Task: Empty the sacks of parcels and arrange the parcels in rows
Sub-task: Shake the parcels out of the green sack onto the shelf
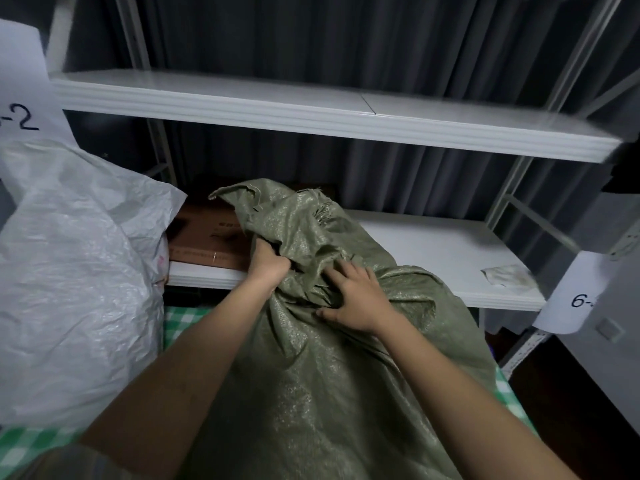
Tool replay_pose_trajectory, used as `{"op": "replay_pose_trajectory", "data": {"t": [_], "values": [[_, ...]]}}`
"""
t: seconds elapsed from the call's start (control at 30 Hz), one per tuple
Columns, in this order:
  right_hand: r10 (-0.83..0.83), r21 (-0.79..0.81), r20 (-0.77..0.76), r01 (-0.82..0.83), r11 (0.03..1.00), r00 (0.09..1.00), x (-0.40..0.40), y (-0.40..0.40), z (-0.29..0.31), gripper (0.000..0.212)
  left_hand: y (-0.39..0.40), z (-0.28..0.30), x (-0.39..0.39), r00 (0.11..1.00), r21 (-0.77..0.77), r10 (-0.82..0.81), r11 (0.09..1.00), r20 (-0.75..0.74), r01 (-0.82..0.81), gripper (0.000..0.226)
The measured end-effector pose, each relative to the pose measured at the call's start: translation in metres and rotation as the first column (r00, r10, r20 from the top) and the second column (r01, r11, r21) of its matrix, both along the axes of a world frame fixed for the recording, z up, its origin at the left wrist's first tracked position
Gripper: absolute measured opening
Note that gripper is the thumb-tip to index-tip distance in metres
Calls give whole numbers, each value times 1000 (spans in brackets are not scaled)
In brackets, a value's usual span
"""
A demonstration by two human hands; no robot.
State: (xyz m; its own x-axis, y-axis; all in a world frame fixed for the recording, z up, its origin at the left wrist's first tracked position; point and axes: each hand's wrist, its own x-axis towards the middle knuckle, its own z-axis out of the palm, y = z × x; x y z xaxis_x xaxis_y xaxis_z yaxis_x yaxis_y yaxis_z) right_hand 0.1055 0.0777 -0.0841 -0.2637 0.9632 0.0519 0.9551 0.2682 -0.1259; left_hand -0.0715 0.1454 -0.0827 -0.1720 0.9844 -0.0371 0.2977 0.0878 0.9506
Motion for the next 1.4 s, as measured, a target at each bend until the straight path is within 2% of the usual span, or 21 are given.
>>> {"op": "replay_pose_trajectory", "data": {"t": [0.1,0.23,0.37,0.43,0.5,0.57,0.7,0.8,0.83,0.9,1.0,1.1,1.17,1.27,1.33,1.4], "values": [[-75,93,30,72,993,997,18,-11,5,102,0,-5,-2,999,5,29,1000,-44,-29,63],[-236,169,-5,233,958,972,59,-25,6,107,-1,-10,-5,996,25,59,998,-66,-58,58],[-317,34,-115,322,946,942,102,-37,-1,117,-6,-18,-11,989,40,78,996,-123,-74,53],[-299,-47,-239,296,954,924,116,-42,-9,120,-10,-22,-14,978,36,79,997,-195,-73,49],[-291,-98,-411,275,956,864,126,-44,-20,122,-12,-24,-16,959,15,67,998,-275,-66,43],[-309,-118,-514,291,950,800,132,-46,-29,125,-15,-25,-19,937,-15,44,999,-347,-52,39],[-425,-205,-542,376,904,725,139,-47,-44,125,-22,-26,-22,877,-65,33,995,-479,-73,38],[-440,-197,-579,406,892,686,138,-45,-52,108,-27,-25,-21,842,-86,37,991,-538,-98,40],[-443,-186,-580,419,889,684,137,-43,-53,101,-29,-23,-20,845,-82,60,989,-531,-121,48],[-470,-190,-604,457,869,643,136,-37,-52,83,-33,-19,-20,872,-63,129,982,-472,-179,77],[-444,-129,-641,483,866,625,135,-25,-45,46,-44,-8,-16,867,112,269,963,-420,-244,104],[-376,-49,-710,491,870,595,127,-10,-36,17,-59,9,-1,777,330,318,932,-544,-150,111],[-331,-40,-763,471,881,556,119,-2,-28,15,-66,24,14,724,320,198,947,-661,33,110],[-189,68,-794,394,917,577,102,1,-10,16,-70,36,33,550,30,-151,951,-821,306,100],[-70,156,-782,303,940,619,91,-1,0,20,-70,34,44,454,-100,-269,927,-849,363,102],[5,181,-748,197,964,664,83,1,1,24,-65,28,56,417,-106,-267,923,-869,371,108]]}}
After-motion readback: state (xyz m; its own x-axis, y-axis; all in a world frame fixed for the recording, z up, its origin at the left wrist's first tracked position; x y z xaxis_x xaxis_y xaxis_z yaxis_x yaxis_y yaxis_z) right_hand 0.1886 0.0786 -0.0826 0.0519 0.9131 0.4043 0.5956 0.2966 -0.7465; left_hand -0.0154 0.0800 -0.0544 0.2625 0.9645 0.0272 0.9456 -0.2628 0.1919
